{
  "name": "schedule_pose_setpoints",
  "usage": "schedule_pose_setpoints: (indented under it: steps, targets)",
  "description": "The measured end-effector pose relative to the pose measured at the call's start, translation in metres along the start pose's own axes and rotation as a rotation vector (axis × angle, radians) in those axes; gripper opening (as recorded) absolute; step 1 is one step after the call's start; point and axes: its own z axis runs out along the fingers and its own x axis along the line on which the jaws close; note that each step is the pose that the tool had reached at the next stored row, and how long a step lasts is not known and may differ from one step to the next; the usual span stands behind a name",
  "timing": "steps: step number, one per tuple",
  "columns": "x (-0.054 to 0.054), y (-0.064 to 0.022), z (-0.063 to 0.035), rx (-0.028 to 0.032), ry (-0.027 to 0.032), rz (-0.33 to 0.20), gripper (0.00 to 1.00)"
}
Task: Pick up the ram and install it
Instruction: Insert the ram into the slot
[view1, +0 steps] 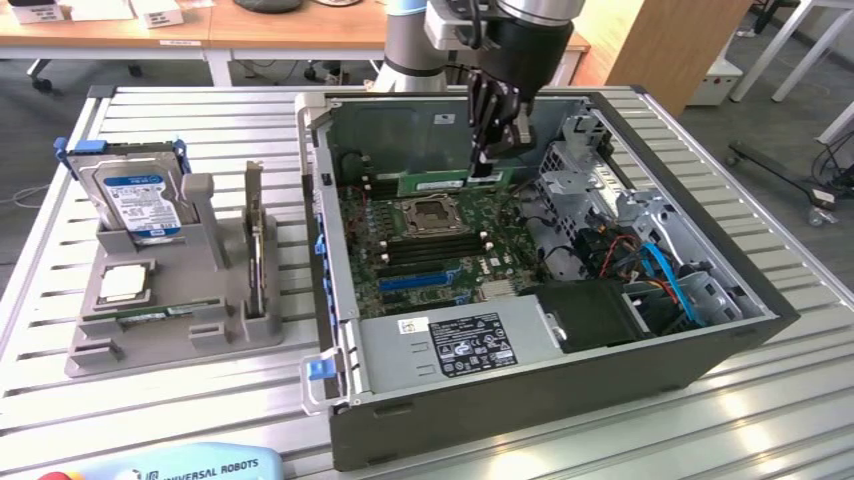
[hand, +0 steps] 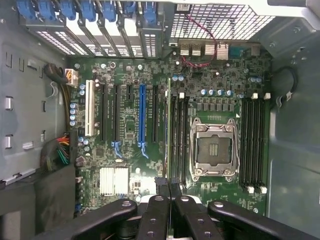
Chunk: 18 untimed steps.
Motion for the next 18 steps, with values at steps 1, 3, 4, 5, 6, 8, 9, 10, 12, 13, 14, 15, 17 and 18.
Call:
schedule_pose_setpoints:
  steps: [1,3,4,5,6,8,9,10,12,13,14,15,17,18]
  targets:
    - [0.000,0.0000,0.0009,0.0000,0.0001,0.000,0.11]
    - [0.000,-0.0001,0.0028,0.0000,0.0001,0.000,0.11]
    - [0.000,-0.0002,0.0036,0.0000,0.0002,0.000,0.11]
    - [0.000,-0.0002,0.0045,0.0000,0.0001,0.000,0.11]
    - [0.000,-0.0002,0.0055,0.0000,0.0001,0.000,0.11]
    - [0.000,-0.0003,0.0074,0.0000,0.0003,0.000,0.11]
    - [0.000,-0.0003,0.0084,0.0000,0.0003,0.000,0.11]
    - [0.000,-0.0004,0.0094,0.0000,0.0003,0.000,0.11]
    - [0.000,-0.0005,0.0115,0.0000,0.0003,0.000,0.11]
    - [0.000,-0.0005,0.0126,-0.0001,0.0004,0.000,0.11]
    - [0.000,-0.0006,0.0136,0.0000,0.0004,0.000,0.11]
    - [0.000,-0.0006,0.0147,0.0000,0.0004,0.000,0.11]
    - [0.000,-0.0007,0.0169,0.0000,0.0003,0.000,0.11]
    - [0.000,-0.0007,0.0180,-0.0001,0.0004,0.000,0.11]
